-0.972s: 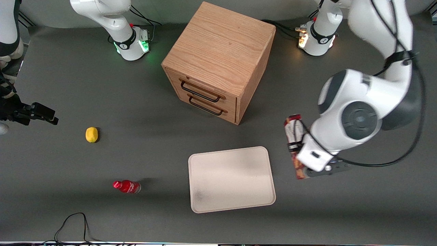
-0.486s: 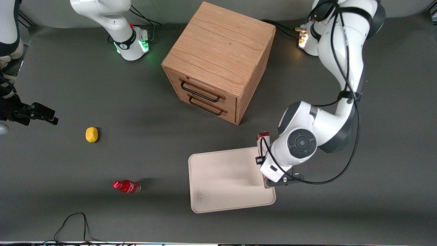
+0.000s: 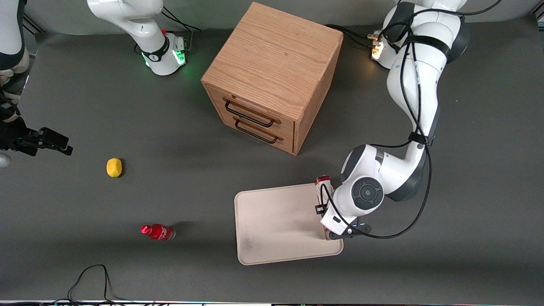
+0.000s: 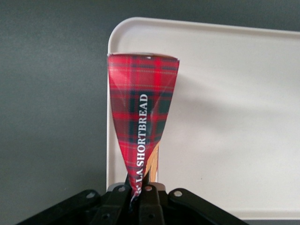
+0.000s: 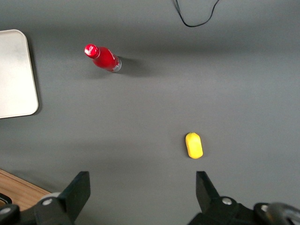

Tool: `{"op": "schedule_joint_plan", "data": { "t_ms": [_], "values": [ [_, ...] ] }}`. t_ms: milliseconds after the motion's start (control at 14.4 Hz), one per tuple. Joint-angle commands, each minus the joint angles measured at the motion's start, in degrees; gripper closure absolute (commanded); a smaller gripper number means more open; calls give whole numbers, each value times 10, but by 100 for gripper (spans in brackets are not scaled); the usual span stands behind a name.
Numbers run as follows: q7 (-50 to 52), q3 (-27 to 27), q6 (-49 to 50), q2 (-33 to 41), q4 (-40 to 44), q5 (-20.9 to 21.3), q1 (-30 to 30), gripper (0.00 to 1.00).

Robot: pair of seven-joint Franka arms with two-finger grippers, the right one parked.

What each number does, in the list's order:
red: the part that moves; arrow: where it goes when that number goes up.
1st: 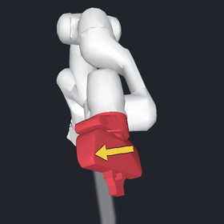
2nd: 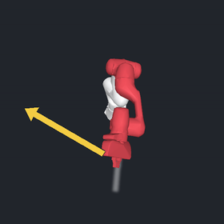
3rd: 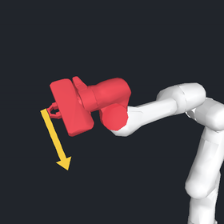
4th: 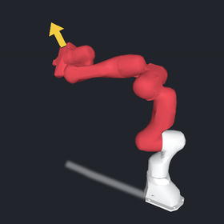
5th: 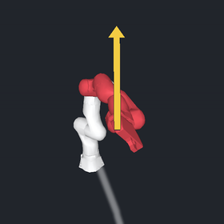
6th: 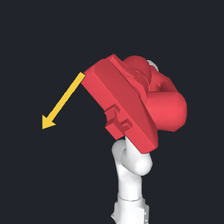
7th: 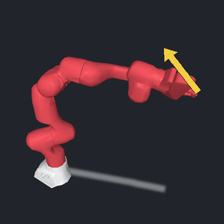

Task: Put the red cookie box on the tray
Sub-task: 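Lower the box onto the tray and open the left gripper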

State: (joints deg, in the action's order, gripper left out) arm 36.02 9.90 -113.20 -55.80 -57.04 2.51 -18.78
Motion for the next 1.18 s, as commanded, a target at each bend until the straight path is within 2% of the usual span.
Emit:
{"op": "schedule_joint_plan", "data": {
  "t_ms": [0,417,486,556,1111],
  "values": [
    [11,-2,-13,-16,21,-6,-1,100],
    [12,-3,-31,-22,19,-6,1,100],
    [12,-4,-32,-23,19,-6,1,87],
    [11,-4,-39,-23,18,-5,0,1],
    [10,-5,-43,-22,16,-3,1,0]
  ]
}}
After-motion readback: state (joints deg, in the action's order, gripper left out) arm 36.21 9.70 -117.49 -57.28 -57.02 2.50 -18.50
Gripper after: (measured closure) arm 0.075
